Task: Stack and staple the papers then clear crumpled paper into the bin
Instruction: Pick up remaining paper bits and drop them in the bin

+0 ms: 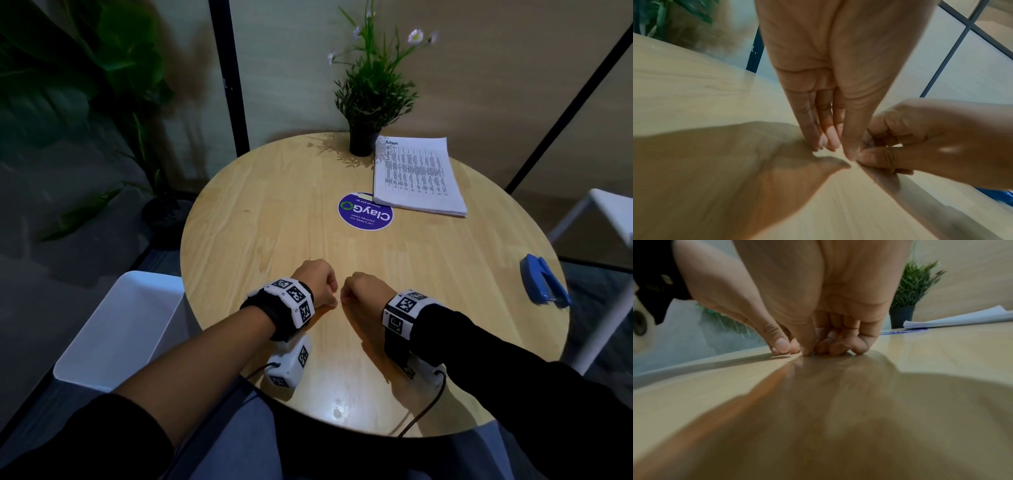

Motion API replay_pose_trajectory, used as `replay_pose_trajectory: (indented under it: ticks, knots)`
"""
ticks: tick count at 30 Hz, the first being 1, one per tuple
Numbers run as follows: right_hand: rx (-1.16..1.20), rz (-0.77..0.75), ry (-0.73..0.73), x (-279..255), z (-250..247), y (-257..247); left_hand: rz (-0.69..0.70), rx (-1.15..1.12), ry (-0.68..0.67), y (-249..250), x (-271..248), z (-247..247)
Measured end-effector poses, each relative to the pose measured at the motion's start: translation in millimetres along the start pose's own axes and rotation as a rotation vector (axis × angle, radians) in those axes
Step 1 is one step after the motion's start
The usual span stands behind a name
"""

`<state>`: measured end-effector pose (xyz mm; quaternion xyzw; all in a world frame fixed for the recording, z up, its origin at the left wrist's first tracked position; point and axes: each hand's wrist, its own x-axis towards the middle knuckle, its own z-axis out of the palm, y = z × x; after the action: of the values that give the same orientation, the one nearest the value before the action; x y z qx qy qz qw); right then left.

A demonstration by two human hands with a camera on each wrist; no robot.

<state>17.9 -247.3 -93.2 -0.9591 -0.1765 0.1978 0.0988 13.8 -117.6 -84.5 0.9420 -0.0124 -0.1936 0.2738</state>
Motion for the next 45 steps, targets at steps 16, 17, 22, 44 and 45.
replay_pose_trajectory:
  ticks: [16, 17, 22, 44, 45]
  knots:
    - [0.345, 0.125, 0.136, -4, -20, 51, 0.080, -0.015, 0.034, 18, 10, 18]
    - [0.339, 0.119, 0.137, -4, -19, 52, 0.092, -0.023, 0.047, 17, 11, 19]
    - [0.353, 0.123, 0.147, -5, -19, 57, 0.126, 0.005, 0.005, 11, 9, 14]
    - [0.440, 0.188, 0.138, -4, -15, 62, 0.285, 0.485, -0.039, 30, 18, 17]
    - [0.448, 0.197, 0.141, -4, -15, 61, 0.298, 0.521, -0.041, 31, 19, 18]
